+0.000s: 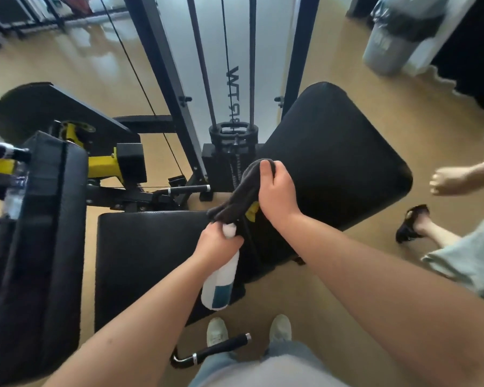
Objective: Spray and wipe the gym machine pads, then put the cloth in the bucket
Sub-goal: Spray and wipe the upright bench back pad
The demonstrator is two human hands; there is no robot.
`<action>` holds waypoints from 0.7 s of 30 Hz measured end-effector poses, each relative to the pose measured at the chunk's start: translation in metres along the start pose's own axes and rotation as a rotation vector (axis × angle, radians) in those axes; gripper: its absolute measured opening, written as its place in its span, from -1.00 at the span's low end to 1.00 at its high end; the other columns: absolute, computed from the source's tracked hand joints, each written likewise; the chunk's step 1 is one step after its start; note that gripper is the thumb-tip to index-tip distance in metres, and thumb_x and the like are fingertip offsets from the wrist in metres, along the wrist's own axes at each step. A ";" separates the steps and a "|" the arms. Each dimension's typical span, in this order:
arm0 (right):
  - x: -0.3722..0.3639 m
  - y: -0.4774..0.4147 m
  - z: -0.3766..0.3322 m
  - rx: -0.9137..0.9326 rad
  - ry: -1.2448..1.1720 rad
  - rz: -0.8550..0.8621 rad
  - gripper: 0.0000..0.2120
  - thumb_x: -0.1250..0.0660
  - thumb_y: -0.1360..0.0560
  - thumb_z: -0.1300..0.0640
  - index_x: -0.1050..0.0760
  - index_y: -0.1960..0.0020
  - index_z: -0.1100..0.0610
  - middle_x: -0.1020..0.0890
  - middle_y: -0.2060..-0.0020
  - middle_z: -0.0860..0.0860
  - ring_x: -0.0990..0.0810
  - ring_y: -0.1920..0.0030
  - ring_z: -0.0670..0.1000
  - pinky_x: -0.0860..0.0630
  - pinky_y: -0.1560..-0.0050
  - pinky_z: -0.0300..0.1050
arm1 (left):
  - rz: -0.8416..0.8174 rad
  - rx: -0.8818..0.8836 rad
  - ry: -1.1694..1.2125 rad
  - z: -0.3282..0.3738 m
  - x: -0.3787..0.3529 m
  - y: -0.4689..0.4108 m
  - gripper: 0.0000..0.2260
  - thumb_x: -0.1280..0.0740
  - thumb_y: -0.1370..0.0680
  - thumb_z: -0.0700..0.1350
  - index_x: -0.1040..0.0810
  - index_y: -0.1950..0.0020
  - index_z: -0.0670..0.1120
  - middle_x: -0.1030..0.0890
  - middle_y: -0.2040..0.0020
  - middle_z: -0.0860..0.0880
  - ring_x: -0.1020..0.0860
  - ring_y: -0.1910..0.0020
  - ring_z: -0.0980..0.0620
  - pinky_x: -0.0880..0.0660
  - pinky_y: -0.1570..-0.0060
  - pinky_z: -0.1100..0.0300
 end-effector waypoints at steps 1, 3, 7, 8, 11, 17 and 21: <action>0.003 -0.002 0.003 -0.051 -0.018 0.035 -0.78 -0.11 -0.75 -0.07 -0.45 -0.12 0.03 -0.58 0.07 -0.08 -0.59 0.03 -0.13 -0.55 -0.05 -0.16 | -0.022 -0.017 0.021 0.000 0.002 -0.003 -0.64 -0.43 -0.52 -0.13 -0.48 -0.30 0.01 -0.59 -0.03 0.03 -0.57 0.02 0.06 -0.44 0.25 0.22; 0.009 -0.005 0.009 -0.134 -0.059 0.098 -0.77 -0.16 -0.73 -0.11 -0.43 -0.17 0.03 -0.57 0.05 -0.09 -0.60 -0.02 -0.09 -0.57 -0.10 -0.11 | -0.059 -0.040 0.093 0.003 0.005 -0.006 -0.60 -0.43 -0.52 -0.14 -0.48 -0.33 0.07 -0.61 -0.05 0.06 -0.58 -0.05 0.04 -0.51 0.14 0.18; 0.026 -0.006 0.001 -0.101 -0.021 0.195 -0.67 -0.41 -0.61 -0.09 -0.35 -0.22 0.01 -0.51 0.03 -0.20 -0.57 -0.02 -0.12 -0.55 -0.13 -0.22 | -0.034 -0.091 0.101 0.013 0.015 -0.020 -0.54 -0.37 -0.55 -0.05 -0.41 -0.44 0.15 -0.61 -0.07 0.05 -0.60 -0.06 0.02 -0.53 0.09 0.14; 0.032 -0.007 -0.006 -0.058 0.015 0.213 -0.67 -0.43 -0.61 -0.03 -0.35 -0.23 0.01 -0.49 0.03 -0.22 -0.56 0.00 -0.15 -0.52 -0.08 -0.32 | -0.029 -0.106 0.077 0.017 0.016 -0.023 -0.54 -0.37 -0.56 -0.03 -0.40 -0.45 0.15 -0.60 -0.07 0.05 -0.59 -0.05 0.02 -0.53 0.10 0.15; 0.053 -0.011 -0.031 0.123 0.148 0.293 -0.75 -0.39 -0.63 0.15 -0.38 -0.22 -0.01 -0.52 0.00 -0.18 -0.56 -0.04 -0.17 -0.49 -0.09 -0.40 | -0.047 -0.169 0.033 0.030 0.013 -0.031 -0.61 -0.41 -0.56 0.02 -0.43 -0.37 0.15 -0.60 -0.07 0.07 -0.59 -0.05 0.02 -0.56 0.00 0.10; 0.095 -0.024 -0.061 0.380 0.488 0.418 -0.74 -0.38 -0.60 0.25 -0.53 -0.27 0.09 -0.52 -0.20 0.02 -0.50 -0.18 -0.06 -0.51 -0.25 -0.19 | -0.065 -0.247 0.009 0.045 0.005 -0.043 -0.81 -0.36 -0.58 0.12 -0.49 -0.18 0.21 -0.62 0.02 0.04 -0.59 0.06 0.08 -0.51 0.17 0.16; 0.045 -0.014 -0.030 0.457 1.291 0.085 -0.58 -0.45 -0.54 -0.12 -0.55 -0.33 0.00 -0.43 -0.47 0.08 -0.36 -0.43 0.22 -0.41 -0.26 0.17 | -0.032 -0.351 0.020 0.064 0.007 -0.046 -0.91 -0.32 -0.59 0.18 -0.52 -0.03 0.23 -0.67 0.15 0.02 -0.65 0.13 0.07 -0.57 0.17 0.14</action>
Point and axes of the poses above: each hand's wrist, its own y-axis away from the middle knuckle, its own x-axis out of the back of the hand, z = x × y, the point moved 9 cm from there along -y, towards the middle knuckle
